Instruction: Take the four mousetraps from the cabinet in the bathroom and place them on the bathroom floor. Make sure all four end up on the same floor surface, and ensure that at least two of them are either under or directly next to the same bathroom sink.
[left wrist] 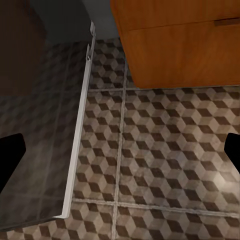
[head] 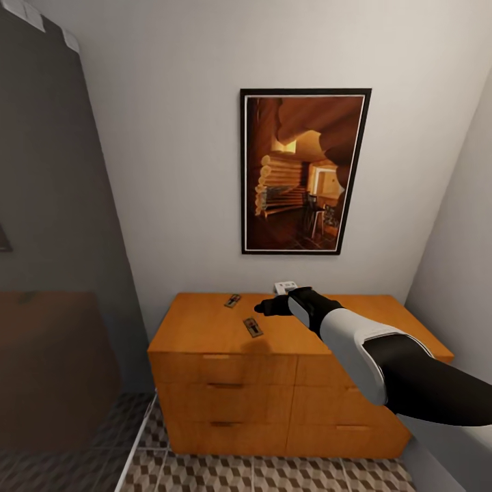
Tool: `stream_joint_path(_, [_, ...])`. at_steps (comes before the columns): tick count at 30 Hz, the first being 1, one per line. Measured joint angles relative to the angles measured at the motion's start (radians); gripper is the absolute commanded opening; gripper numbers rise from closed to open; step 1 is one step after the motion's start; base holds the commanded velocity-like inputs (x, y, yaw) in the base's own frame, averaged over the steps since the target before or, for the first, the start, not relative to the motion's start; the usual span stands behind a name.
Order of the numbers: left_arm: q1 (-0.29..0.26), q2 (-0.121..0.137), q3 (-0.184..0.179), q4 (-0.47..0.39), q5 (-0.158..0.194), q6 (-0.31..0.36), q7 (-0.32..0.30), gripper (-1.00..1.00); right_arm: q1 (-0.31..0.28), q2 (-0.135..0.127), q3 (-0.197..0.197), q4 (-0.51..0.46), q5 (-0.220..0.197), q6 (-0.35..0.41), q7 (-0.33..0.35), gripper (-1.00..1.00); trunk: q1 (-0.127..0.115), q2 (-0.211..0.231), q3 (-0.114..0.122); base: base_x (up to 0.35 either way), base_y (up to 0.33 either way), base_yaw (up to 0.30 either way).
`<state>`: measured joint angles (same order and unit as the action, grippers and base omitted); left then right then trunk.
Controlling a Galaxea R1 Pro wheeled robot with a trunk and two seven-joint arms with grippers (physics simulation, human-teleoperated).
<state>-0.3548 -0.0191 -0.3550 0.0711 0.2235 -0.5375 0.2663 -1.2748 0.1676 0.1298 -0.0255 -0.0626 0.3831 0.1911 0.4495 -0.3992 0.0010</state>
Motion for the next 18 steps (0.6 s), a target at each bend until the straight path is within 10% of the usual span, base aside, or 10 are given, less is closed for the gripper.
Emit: stream_joint_path(18, [0.0, 0.0, 0.0, 0.0, 0.0, 0.0, 0.001, 1.0, 0.001, 0.0, 0.001, 0.002, 0.0, -0.053, 0.0, 1.0, 0.0, 0.0, 0.0, 0.014, 0.0, 0.0])
